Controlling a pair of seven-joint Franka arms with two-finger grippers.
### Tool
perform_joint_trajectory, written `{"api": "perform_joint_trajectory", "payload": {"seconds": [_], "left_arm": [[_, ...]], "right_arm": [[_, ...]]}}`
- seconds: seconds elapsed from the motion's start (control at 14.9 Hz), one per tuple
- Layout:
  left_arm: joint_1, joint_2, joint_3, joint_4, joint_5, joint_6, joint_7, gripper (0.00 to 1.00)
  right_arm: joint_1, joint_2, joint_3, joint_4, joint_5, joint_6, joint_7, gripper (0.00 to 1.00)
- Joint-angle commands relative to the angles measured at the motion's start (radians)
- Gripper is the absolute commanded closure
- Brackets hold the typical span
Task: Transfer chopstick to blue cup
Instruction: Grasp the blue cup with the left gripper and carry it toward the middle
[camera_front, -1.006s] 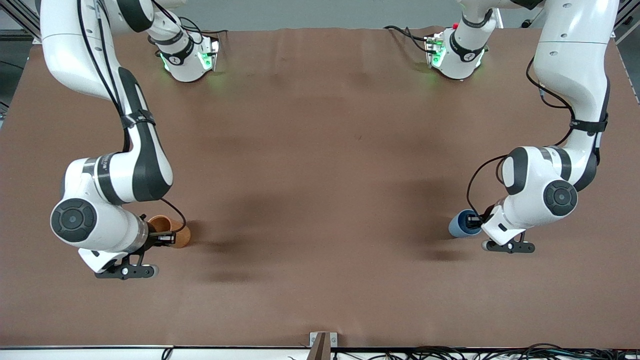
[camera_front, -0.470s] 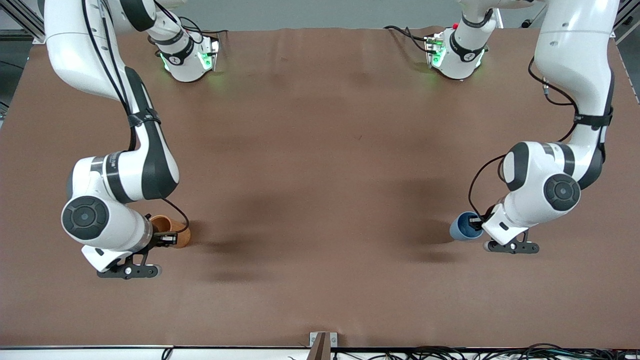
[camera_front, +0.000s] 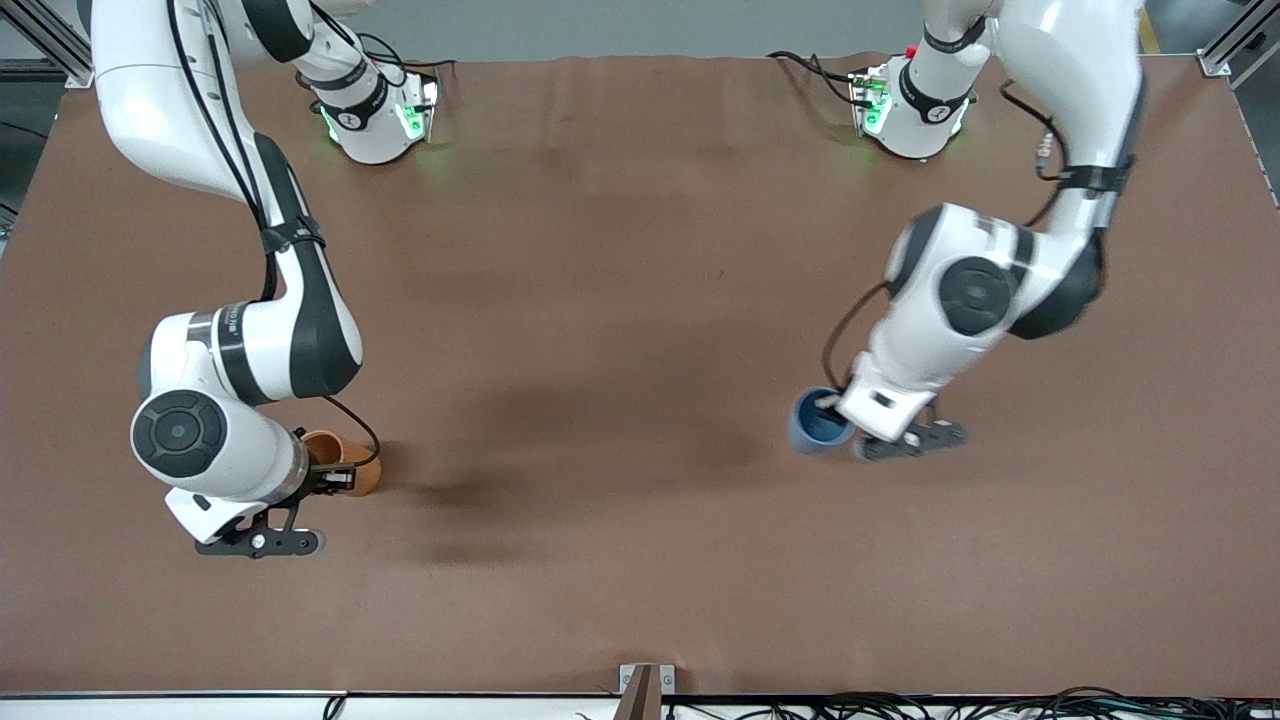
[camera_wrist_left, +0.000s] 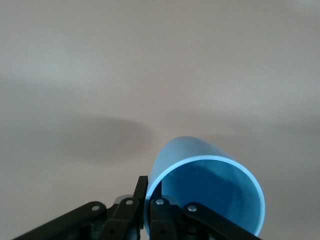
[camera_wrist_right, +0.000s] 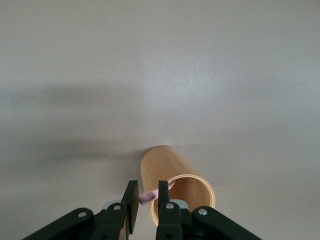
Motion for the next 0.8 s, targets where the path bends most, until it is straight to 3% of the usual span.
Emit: {"api": "perform_joint_trajectory", "payload": {"seconds": [0.0,0.13,0.4,0.74], "left_arm": [[-0.089,0.033,-0.010,-0.004,0.018,0.011,-0.168,1.00],[-0.143,0.065,-0.011,0.015,0.012,0.030,-0.242,1.00],[-0.212,0.142,-0.011,0.025,0.012,0.108,-0.345,1.00],[-0.229,0.180,-0.011,0.025,0.017,0.128,-0.368,0.98]], "right_arm": [[0.005,-0.006,-0.003,0.007,-0.015,-0.005,0.018,0.85],[0.003,-0.010,-0.003,0.007,-0.013,-0.006,0.018,0.94],[-0.005,-0.049,-0.003,-0.015,-0.012,-0.019,0.016,0.98],[-0.008,-0.241,-0.001,-0.144,-0.009,-0.028,0.019,0.98]]}}
